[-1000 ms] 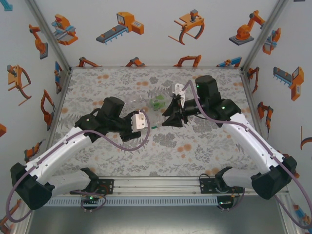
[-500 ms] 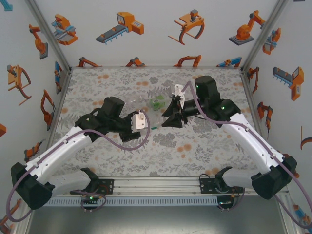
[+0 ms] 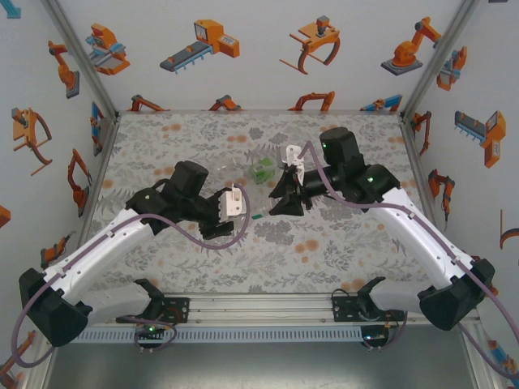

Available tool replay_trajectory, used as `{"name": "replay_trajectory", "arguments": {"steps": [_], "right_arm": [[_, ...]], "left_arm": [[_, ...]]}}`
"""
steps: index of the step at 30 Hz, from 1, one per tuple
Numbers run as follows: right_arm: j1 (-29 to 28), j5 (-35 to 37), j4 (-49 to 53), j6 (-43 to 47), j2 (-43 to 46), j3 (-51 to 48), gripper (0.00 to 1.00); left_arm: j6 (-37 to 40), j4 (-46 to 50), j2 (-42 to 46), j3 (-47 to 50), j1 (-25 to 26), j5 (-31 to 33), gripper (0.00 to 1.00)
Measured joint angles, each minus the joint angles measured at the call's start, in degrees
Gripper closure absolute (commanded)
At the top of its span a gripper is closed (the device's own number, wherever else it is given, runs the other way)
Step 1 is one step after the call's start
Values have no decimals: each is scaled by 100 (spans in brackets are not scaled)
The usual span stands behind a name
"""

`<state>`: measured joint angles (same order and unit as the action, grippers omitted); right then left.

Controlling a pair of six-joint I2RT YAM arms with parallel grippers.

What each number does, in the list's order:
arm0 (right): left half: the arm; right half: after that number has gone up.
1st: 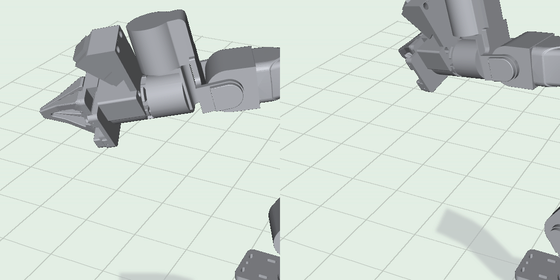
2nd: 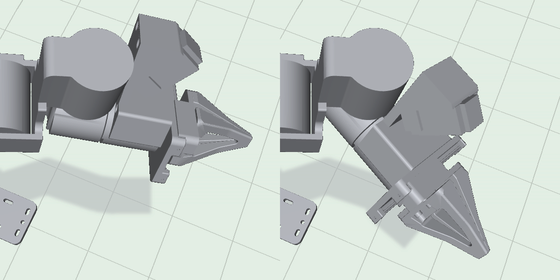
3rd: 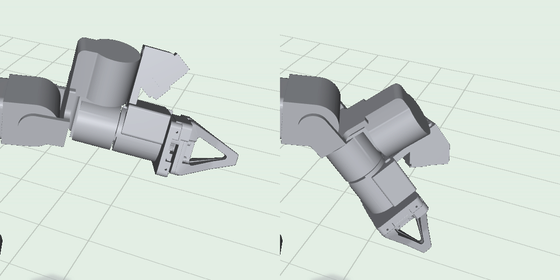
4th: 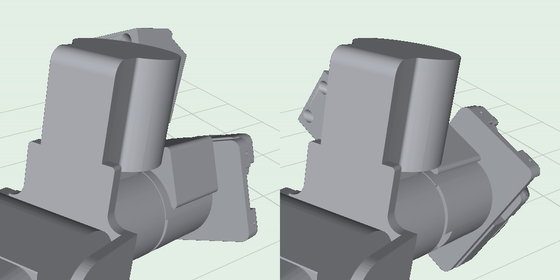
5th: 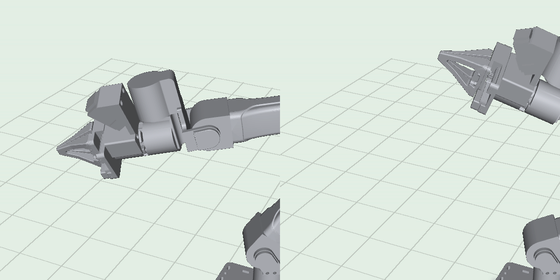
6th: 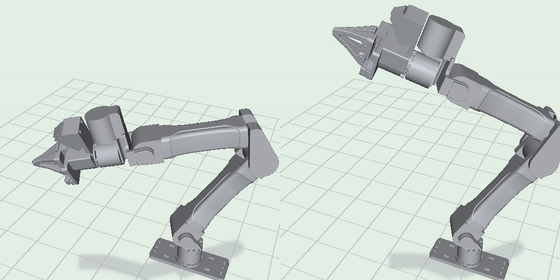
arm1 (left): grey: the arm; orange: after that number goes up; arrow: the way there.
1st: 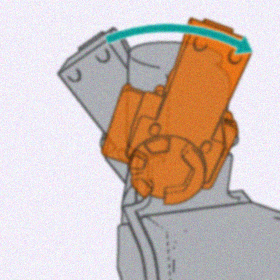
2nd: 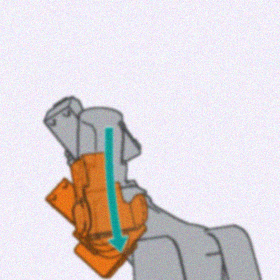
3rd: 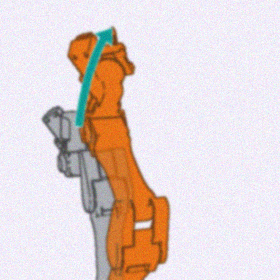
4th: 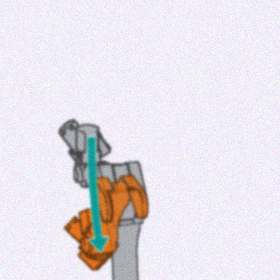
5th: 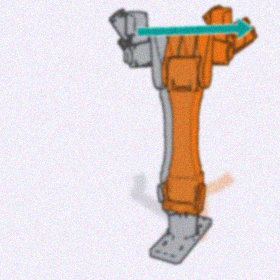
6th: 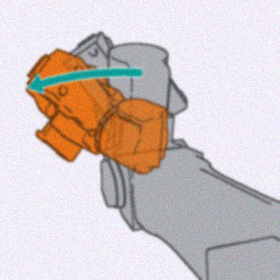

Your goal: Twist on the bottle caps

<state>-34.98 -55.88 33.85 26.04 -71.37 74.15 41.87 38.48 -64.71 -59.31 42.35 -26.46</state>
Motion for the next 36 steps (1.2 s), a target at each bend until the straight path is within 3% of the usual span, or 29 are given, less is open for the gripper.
{"name": "replay_trajectory", "arguments": {"steps": [7, 16, 27, 36], "right_arm": [[0, 48, 7, -404, -74, 63, 100], [4, 514, -240, -2151, -184, 63, 100], [170, 1244, -1040, -5851, -251, -343, 100], [529, 1381, -1587, -9084, -286, -966, 100]], "left_arm": [[-4, -7, -4, 0, 0, 42, 100], [-79, -275, 44, 136, -2, 264, 100], [-332, -870, 68, 444, -20, 743, 100], [-378, -1189, -35, 474, -11, 1202, 100]]}}
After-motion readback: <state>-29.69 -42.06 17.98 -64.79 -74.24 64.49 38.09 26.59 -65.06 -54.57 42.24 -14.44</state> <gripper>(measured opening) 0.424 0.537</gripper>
